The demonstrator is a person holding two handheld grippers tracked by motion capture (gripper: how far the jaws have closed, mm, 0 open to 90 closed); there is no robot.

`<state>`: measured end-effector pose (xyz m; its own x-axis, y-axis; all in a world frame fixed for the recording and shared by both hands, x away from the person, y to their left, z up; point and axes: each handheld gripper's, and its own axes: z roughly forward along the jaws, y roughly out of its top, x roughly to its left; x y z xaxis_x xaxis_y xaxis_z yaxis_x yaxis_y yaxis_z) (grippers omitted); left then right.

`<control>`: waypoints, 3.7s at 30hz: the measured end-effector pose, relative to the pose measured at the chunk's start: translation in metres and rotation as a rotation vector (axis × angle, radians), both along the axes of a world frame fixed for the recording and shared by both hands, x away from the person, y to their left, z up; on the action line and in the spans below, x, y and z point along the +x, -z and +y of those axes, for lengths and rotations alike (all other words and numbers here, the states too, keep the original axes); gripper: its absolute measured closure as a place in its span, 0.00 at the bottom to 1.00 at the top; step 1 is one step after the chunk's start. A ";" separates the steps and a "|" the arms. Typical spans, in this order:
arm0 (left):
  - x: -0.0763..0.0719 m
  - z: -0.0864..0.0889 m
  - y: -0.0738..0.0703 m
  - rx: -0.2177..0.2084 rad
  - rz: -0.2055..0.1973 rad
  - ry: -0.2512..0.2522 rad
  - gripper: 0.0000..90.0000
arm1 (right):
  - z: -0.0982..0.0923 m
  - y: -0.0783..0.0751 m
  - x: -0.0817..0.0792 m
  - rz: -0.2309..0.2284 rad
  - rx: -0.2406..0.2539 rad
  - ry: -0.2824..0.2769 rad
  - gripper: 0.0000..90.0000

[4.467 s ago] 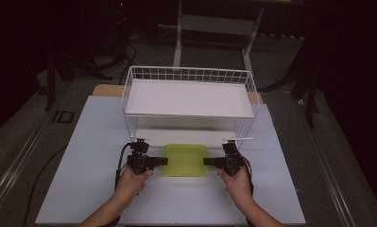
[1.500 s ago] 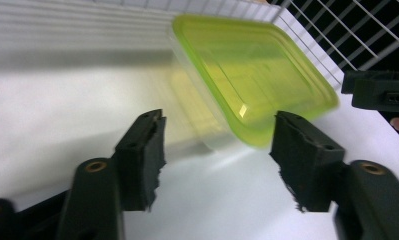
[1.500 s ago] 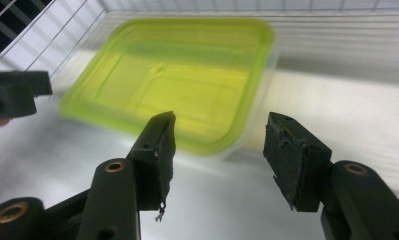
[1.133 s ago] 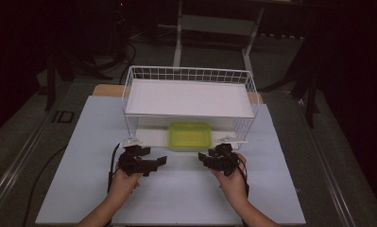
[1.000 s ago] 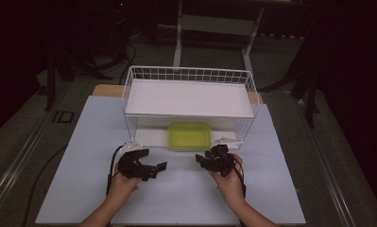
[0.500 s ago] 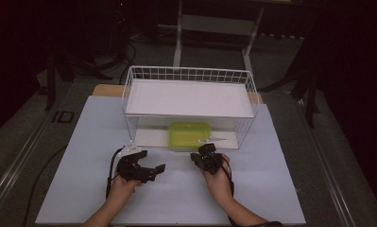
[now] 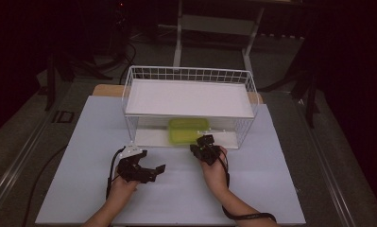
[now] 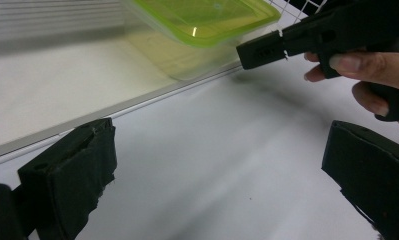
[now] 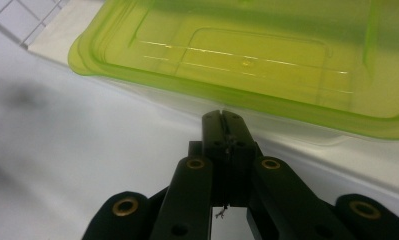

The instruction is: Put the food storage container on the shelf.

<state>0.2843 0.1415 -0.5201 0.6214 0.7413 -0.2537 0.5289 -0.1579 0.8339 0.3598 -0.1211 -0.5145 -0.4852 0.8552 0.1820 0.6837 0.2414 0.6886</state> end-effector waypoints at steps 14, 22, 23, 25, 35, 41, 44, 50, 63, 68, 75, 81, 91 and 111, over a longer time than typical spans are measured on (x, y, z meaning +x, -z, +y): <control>-0.001 0.002 0.001 0.018 -0.017 -0.001 0.02 | 0.004 0.001 0.022 -0.013 0.021 0.042 1.00; -0.001 0.002 0.001 0.016 -0.025 -0.001 0.02 | 0.013 0.003 0.033 -0.020 0.031 0.048 1.00; -0.001 0.002 0.001 0.018 -0.024 0.000 0.02 | 0.015 0.003 0.034 -0.015 0.038 0.061 1.00; -0.001 0.002 0.001 0.017 -0.026 -0.001 0.02 | 0.017 0.003 0.035 0.003 0.048 0.086 1.00; -0.003 0.001 0.001 0.023 -0.039 -0.003 0.02 | 0.020 0.006 0.048 -0.022 0.060 0.066 1.00; -0.003 0.001 0.001 0.027 -0.037 -0.002 0.02 | 0.022 0.006 0.047 -0.029 0.042 0.061 0.99; -0.003 -0.001 0.002 0.038 -0.035 0.001 0.02 | 0.021 0.005 0.046 -0.036 0.036 0.059 0.97; -0.003 -0.002 0.001 0.026 -0.039 0.016 0.02 | 0.018 0.004 0.036 0.023 0.063 0.078 0.94; -0.005 -0.003 -0.002 -0.004 -0.059 0.060 0.02 | 0.010 -0.017 -0.005 -0.098 0.044 -0.047 0.45; -0.007 -0.004 -0.014 -0.040 -0.079 0.067 0.02 | 0.002 -0.024 -0.015 -0.142 0.064 -0.123 0.18; -0.012 -0.002 -0.026 -0.035 -0.091 0.095 0.02 | -0.010 -0.032 -0.025 -0.119 0.101 -0.153 0.18; -0.021 0.006 -0.033 -0.028 -0.097 0.096 0.02 | -0.027 -0.040 -0.037 -0.141 0.124 -0.190 0.18; -0.037 0.024 -0.031 -0.025 -0.067 0.085 0.02 | -0.058 -0.047 -0.058 -0.160 0.140 -0.202 0.18; -0.066 0.039 -0.024 -0.054 -0.101 0.147 0.02 | -0.112 -0.047 -0.103 -0.230 0.155 -0.224 0.17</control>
<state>0.2187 0.1806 -0.4959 0.7464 0.6274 -0.2218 0.4167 -0.1808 0.8909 0.2569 -0.2328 -0.4678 -0.7008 0.6938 0.1657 0.4487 0.2481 0.8586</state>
